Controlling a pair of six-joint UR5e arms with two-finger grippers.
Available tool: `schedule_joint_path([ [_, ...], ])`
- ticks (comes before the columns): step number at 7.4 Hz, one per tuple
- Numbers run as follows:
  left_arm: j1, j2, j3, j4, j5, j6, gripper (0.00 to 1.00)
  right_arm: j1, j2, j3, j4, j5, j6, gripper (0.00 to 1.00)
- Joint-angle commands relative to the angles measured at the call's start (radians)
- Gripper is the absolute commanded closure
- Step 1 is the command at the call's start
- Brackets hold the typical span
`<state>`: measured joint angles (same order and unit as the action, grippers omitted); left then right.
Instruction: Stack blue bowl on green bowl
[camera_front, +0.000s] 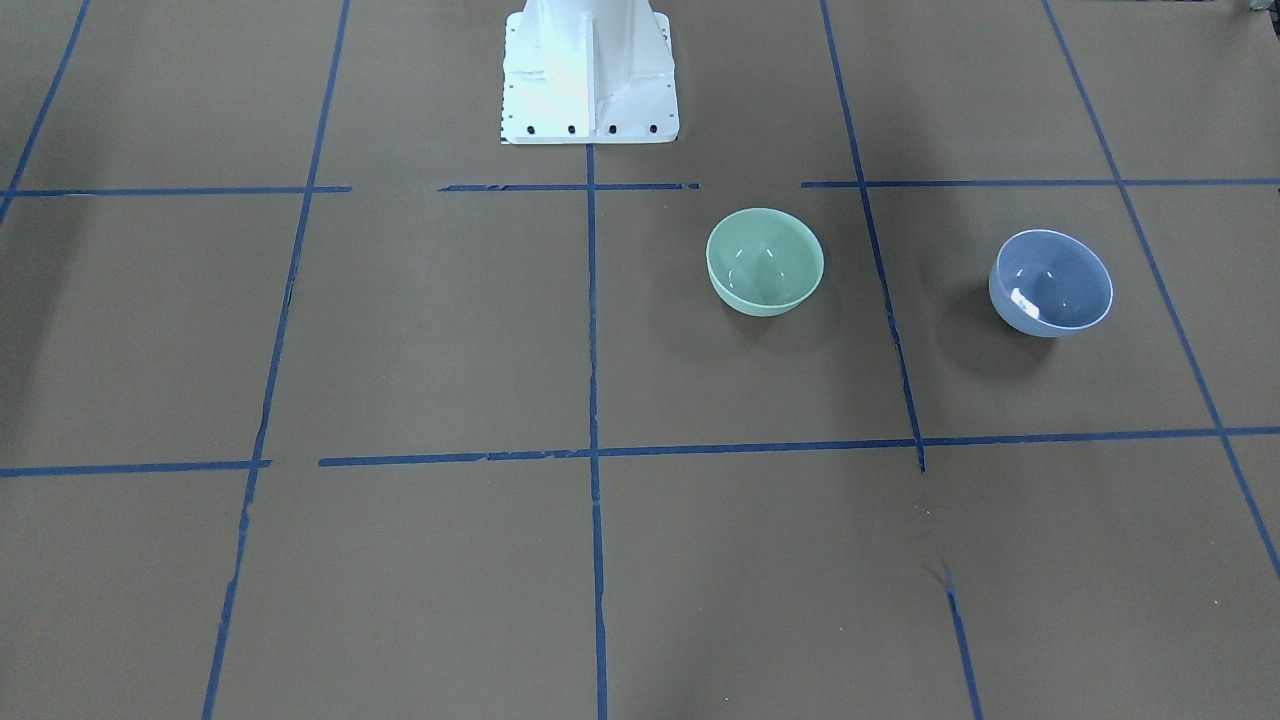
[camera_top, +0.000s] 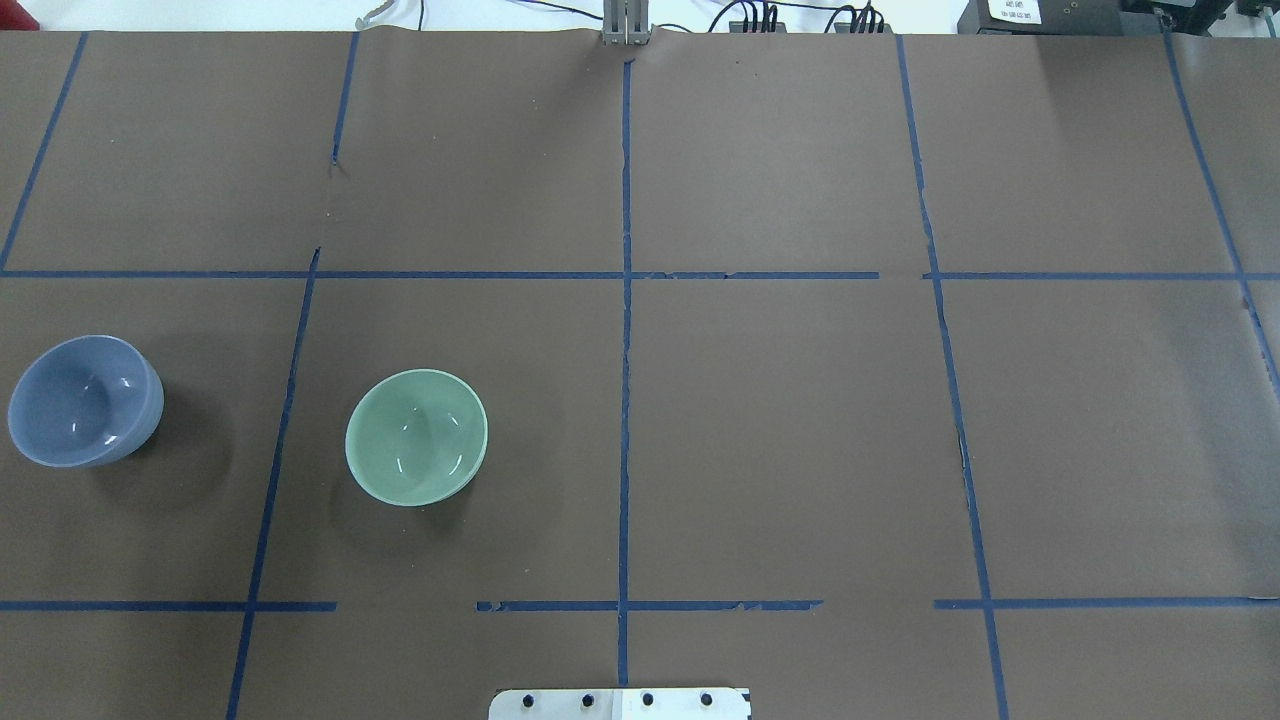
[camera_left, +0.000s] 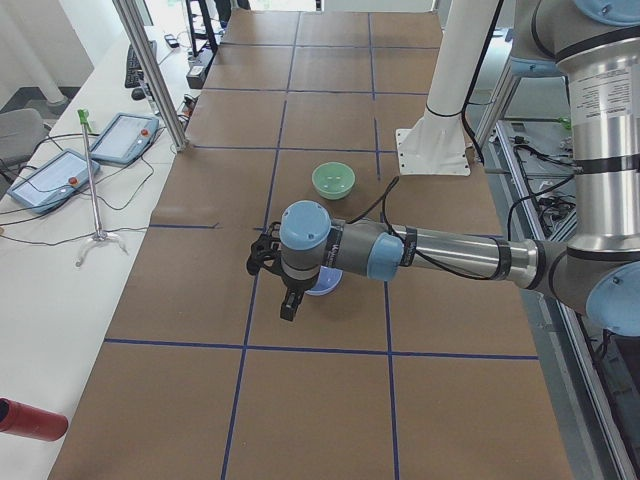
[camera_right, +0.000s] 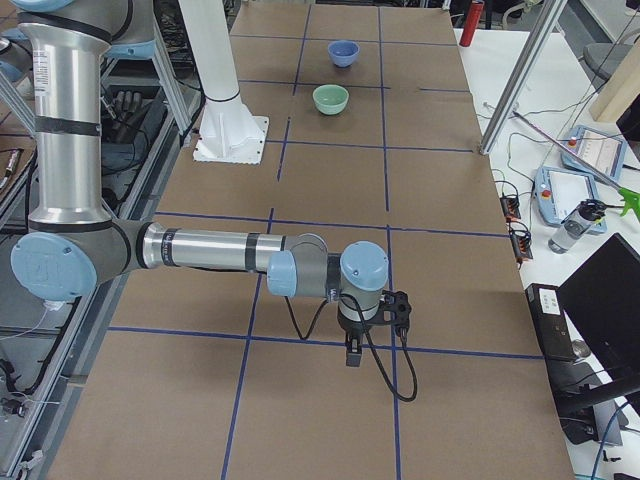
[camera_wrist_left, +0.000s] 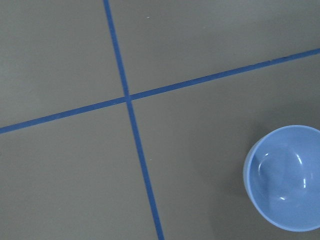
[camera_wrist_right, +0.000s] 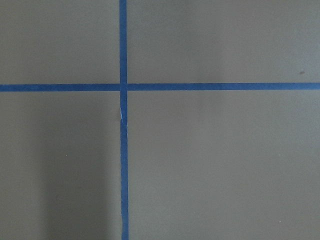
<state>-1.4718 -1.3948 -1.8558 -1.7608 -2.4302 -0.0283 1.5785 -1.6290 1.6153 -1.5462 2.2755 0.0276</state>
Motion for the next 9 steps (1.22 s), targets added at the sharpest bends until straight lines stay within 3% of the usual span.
schedule_joint_path([
  [1,0.187,0.070,0.006,-0.307,0.133,-0.341,0.00,0.000,0.000,0.000,-0.002,0.001,0.000,0.00],
  [3,0.293,0.120,0.035,-0.490,0.221,-0.541,0.00,0.000,0.000,0.000,0.000,-0.001,0.000,0.00],
  [6,0.496,0.106,0.085,-0.612,0.353,-0.856,0.00,0.000,0.000,0.000,0.000,-0.001,0.000,0.00],
  [7,0.514,0.105,0.099,-0.637,0.367,-0.886,0.06,0.000,0.000,0.000,0.000,-0.001,0.000,0.00],
  [8,0.524,0.105,0.104,-0.637,0.367,-0.889,0.39,0.000,0.000,0.000,0.000,0.001,0.000,0.00],
  [9,0.524,0.103,0.109,-0.634,0.367,-0.889,0.90,0.000,0.000,0.000,0.000,-0.001,0.000,0.00],
])
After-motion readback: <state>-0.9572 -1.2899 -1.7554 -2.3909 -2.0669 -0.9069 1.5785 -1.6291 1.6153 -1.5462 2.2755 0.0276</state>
